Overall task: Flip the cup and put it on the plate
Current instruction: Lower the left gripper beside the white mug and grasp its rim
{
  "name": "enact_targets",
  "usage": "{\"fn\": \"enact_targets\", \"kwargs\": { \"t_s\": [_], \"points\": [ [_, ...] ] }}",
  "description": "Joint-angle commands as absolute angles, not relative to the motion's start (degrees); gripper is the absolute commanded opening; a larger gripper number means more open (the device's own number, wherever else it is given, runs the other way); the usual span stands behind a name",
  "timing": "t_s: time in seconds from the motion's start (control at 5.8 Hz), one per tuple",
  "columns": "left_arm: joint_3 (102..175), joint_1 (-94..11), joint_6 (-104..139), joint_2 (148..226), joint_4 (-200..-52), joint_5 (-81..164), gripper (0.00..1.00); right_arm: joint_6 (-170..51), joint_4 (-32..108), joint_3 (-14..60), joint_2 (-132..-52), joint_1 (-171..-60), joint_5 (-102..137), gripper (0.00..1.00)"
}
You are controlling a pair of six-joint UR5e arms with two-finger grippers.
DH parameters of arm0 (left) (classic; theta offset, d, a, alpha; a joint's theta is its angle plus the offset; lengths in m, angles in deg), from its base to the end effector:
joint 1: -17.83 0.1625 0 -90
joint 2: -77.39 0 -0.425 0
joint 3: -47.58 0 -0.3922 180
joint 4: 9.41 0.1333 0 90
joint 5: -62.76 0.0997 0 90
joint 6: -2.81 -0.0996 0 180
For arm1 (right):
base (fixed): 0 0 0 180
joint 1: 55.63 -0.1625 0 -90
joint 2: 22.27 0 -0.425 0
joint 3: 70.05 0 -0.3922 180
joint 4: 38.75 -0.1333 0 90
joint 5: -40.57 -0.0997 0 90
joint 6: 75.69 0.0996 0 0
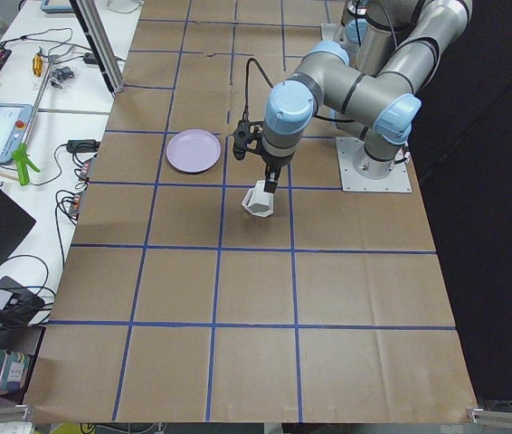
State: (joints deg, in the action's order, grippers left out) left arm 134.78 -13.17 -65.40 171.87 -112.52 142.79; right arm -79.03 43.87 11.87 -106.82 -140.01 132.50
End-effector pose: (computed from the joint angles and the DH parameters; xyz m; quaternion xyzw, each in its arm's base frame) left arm 0.3481 -0.3848 0.4544 -0.0682 -0.9856 0.0202 0.1532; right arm 0.0781 -0.5335 0.4961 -0.0192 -0.9988 -0.0426 0.0135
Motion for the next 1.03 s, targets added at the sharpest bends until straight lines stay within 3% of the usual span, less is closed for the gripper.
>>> {"fn": "enact_targets", "kwargs": {
  "t_s": [0.0,0.52,0.86],
  "points": [
    [134.07,-6.11,-72.90,180.87,-112.77,142.40,0.99,-79.03,43.87,11.87,-106.82,-140.00,132.50,1.00],
    [133.36,-7.20,-76.19,196.00,-117.59,131.71,0.99,-79.03,43.87,11.87,-106.82,-140.00,132.50,1.00],
    [133.45,-13.34,-77.25,197.98,-124.23,126.80,0.98,-79.03,43.87,11.87,-106.82,-140.00,132.50,1.00]
  ]
}}
